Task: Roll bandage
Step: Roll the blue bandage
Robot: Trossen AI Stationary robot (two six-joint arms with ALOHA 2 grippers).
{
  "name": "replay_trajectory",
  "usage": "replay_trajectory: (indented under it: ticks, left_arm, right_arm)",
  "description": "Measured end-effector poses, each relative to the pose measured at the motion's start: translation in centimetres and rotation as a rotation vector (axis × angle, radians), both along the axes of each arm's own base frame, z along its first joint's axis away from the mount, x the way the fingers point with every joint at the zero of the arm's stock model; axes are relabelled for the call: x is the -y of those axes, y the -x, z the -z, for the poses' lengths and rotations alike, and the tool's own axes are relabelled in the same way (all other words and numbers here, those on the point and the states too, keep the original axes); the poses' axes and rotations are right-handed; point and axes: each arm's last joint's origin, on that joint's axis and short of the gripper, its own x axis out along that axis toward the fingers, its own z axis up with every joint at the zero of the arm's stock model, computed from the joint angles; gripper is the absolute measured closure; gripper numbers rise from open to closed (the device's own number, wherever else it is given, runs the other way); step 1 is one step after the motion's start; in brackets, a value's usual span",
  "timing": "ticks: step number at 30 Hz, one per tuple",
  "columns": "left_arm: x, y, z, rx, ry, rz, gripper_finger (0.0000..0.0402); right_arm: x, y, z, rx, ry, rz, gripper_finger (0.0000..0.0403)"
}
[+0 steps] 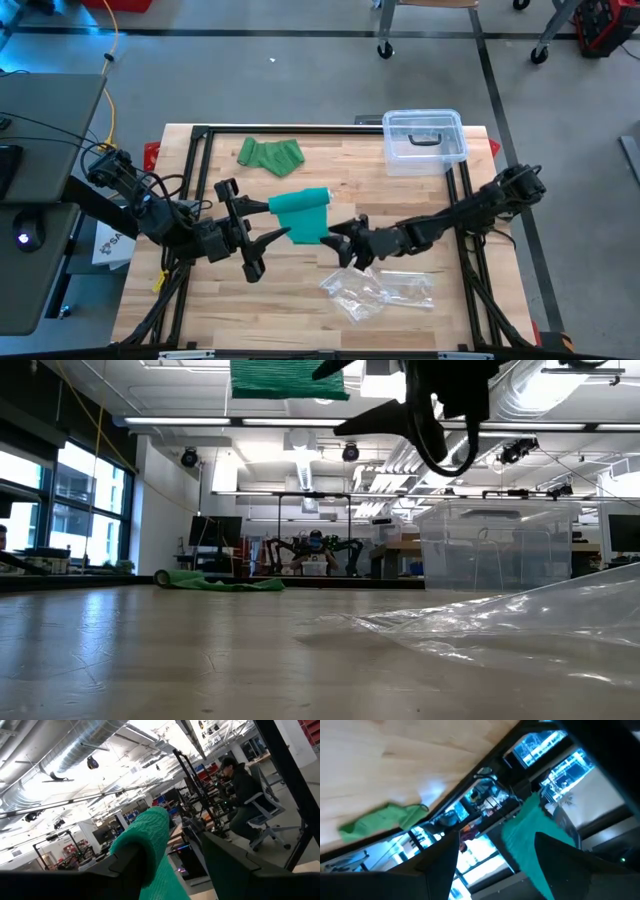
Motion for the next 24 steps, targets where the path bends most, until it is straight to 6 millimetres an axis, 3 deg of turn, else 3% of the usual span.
replay_trajectory:
  ticks: [16,20,24]
  left_arm:
    - [0.05,-0.02,0.01,0.012,0.038,0.03,0.0216]
    - [0.06,-0.02,0.01,0.013,0.042,0.031,0.0216]
    - [0.06,-0.02,0.03,0.011,0.041,0.031,0.0216]
  right_arm:
    - [-0.53,-0.36,-0.81,0.067,-0.061,-0.2,0.016]
    - [-0.69,-0.38,-0.83,0.069,-0.122,-0.245,0.0208]
    - [-0.41,-0.45,-0.83,0.076,-0.168,-0.202,0.0293]
